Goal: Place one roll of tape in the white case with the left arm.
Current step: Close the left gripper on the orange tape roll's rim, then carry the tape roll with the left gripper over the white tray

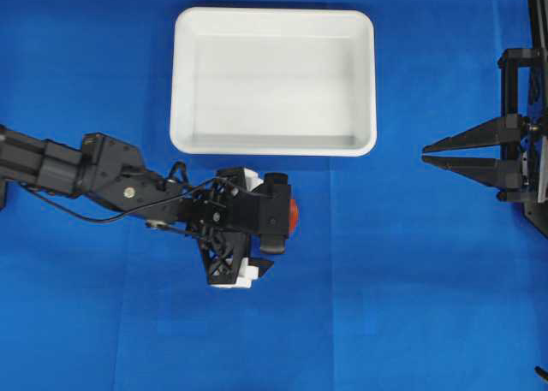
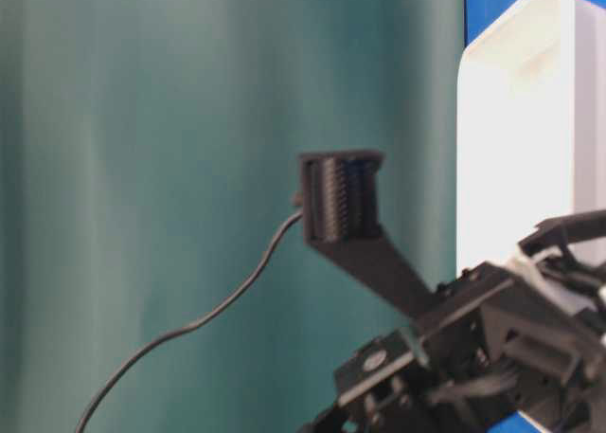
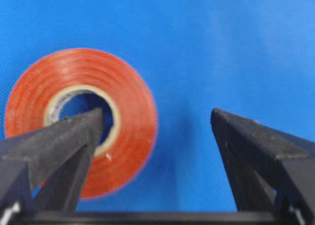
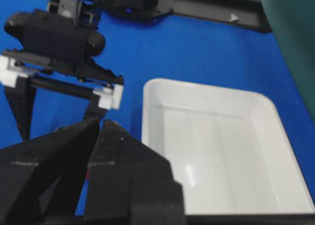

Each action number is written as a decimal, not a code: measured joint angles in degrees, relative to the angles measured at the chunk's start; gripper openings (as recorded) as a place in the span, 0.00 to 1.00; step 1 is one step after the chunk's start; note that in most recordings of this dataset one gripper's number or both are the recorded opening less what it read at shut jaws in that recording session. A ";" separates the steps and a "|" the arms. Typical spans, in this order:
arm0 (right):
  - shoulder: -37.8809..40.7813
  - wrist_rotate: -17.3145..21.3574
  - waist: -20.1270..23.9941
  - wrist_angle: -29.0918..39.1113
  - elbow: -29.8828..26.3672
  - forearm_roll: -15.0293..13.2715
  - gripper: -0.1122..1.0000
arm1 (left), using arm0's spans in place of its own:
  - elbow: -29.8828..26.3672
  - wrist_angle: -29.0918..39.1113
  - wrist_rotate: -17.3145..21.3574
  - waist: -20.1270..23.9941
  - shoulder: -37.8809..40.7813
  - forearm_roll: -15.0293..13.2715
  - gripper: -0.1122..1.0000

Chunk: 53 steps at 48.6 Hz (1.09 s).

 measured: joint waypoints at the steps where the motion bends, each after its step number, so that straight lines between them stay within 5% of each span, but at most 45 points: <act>1: 0.00 0.00 0.09 0.09 0.00 0.00 0.00 | -0.09 0.00 0.09 0.09 0.26 0.00 0.89; 11: 0.00 0.00 0.00 0.62 0.09 0.00 0.00 | -0.62 0.79 0.00 0.44 0.88 0.00 0.84; 22: 0.09 -0.09 0.00 0.70 0.09 0.00 0.00 | -2.64 6.59 0.00 0.79 0.97 0.09 0.33; 42: 0.09 0.00 0.00 2.11 0.09 0.00 0.00 | -7.56 17.58 1.05 0.26 -5.98 1.49 0.34; 53: 0.09 0.00 0.00 2.11 0.09 0.00 0.00 | -8.61 21.27 6.68 5.27 -9.58 2.20 0.34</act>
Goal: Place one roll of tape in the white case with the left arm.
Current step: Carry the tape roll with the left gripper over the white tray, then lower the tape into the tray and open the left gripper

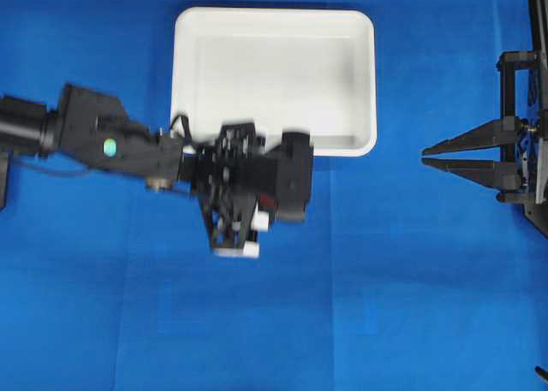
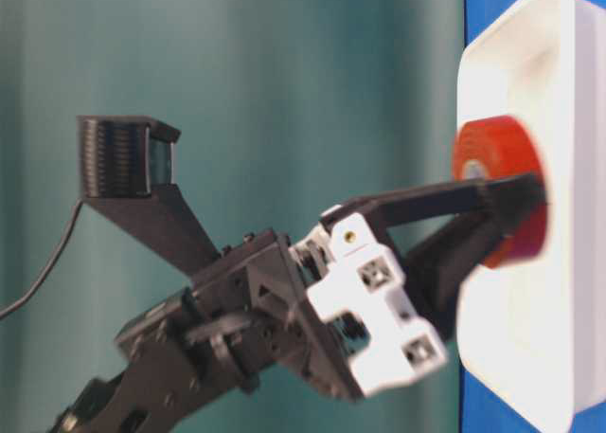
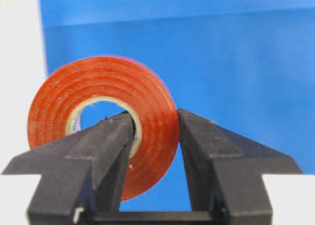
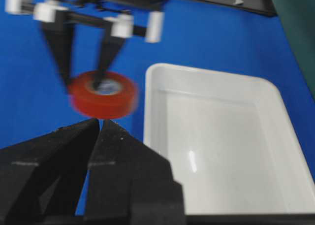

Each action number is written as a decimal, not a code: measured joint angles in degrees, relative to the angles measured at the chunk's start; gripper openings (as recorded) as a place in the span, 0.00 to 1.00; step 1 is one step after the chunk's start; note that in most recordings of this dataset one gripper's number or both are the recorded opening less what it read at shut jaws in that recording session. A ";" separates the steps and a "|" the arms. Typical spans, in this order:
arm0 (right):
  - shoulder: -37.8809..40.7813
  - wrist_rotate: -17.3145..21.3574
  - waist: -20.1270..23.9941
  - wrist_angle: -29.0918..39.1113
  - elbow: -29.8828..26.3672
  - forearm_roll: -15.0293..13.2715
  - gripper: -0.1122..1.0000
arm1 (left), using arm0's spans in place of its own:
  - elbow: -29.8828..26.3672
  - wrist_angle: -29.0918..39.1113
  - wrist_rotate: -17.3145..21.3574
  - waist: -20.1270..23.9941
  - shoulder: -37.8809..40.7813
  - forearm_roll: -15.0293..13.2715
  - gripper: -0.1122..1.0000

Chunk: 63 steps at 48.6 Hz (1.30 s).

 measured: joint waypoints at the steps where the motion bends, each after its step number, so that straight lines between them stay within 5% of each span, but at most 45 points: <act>1: 0.00 -0.09 0.00 0.00 0.00 0.00 0.00 | -0.09 0.00 0.26 0.88 0.00 0.00 0.34; 19: 0.53 0.00 0.00 0.00 0.09 0.00 0.00 | 1.67 -3.96 3.87 12.39 3.16 0.00 0.34; 37: 0.53 0.00 0.09 0.79 0.09 0.00 0.00 | 2.55 -8.00 3.96 15.56 8.79 -0.09 0.34; 48: 0.53 0.00 0.09 0.97 0.18 0.00 0.00 | 2.55 -9.23 4.04 15.38 8.70 0.00 0.83; 56: 0.53 0.00 0.00 0.97 0.18 0.09 0.00 | 3.08 -8.53 3.69 15.38 6.68 -0.18 0.68; 63: 0.53 0.00 0.09 1.14 0.18 0.09 0.00 | 4.75 -7.56 3.43 14.85 0.97 -0.35 0.67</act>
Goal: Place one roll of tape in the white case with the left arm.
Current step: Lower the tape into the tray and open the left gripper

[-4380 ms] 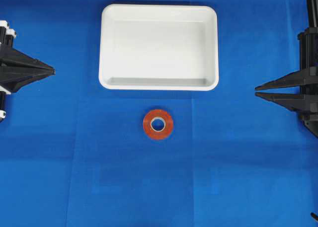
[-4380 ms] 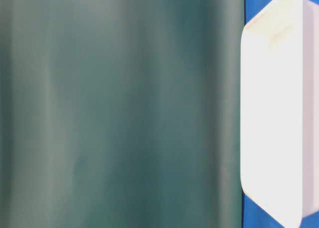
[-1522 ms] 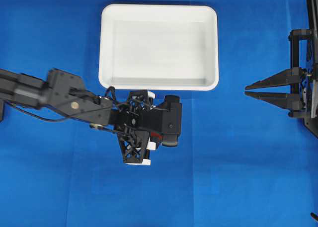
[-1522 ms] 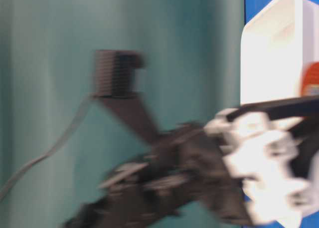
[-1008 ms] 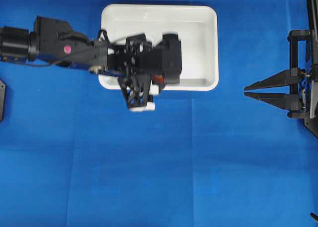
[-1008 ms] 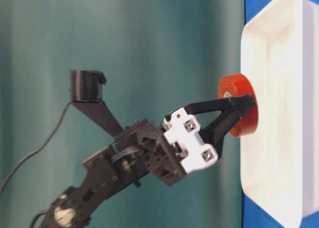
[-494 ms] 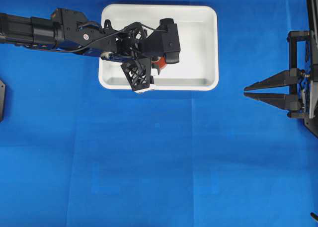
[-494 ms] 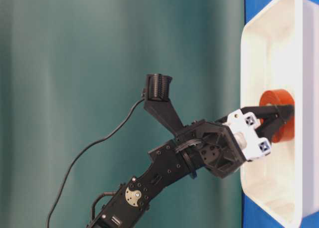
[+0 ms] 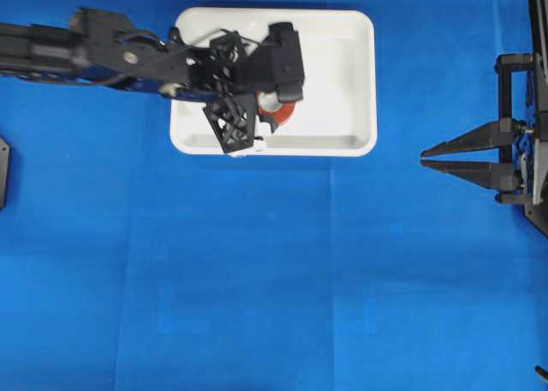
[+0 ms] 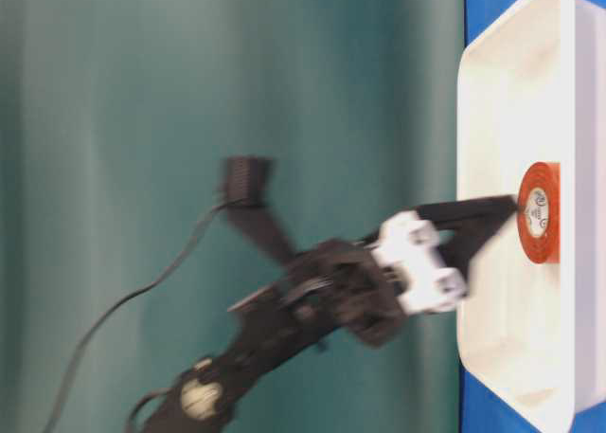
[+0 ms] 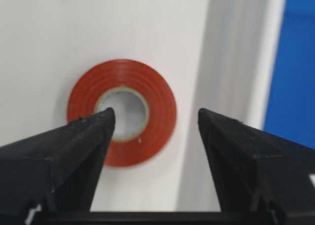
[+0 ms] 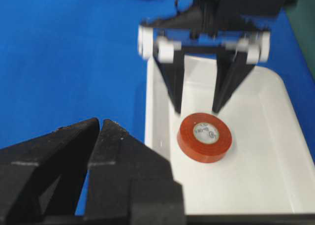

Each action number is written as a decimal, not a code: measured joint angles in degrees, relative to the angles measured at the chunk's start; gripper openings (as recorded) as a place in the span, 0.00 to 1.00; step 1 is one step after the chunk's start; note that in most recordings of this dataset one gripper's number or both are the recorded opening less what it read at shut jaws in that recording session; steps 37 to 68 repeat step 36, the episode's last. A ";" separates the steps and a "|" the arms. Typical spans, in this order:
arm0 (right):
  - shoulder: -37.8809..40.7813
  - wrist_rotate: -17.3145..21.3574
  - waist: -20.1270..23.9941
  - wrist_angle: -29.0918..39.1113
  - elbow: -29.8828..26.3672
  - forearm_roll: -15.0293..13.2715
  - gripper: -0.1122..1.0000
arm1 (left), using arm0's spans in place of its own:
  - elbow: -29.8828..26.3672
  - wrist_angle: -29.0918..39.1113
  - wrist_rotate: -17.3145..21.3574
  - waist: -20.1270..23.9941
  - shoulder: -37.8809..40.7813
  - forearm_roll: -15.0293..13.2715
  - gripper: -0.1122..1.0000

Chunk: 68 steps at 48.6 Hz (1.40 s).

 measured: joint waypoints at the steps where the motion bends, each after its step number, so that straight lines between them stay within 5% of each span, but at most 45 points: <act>1: 0.09 0.09 0.00 0.00 -0.09 -0.09 0.00 | 0.35 0.00 0.00 -0.09 -1.14 0.00 0.67; 15: -0.18 0.09 -0.09 0.00 0.00 0.00 0.00 | 5.89 -3.08 -1.23 -4.83 -13.36 -0.44 0.67; 36: -0.44 0.00 0.00 0.00 -0.09 0.00 0.00 | 18.63 -20.74 -4.13 -9.93 -26.10 -0.53 0.67; 68: -0.44 0.00 0.00 0.00 -0.09 0.00 0.00 | 18.63 -20.74 -4.13 -9.93 -26.10 -0.53 0.67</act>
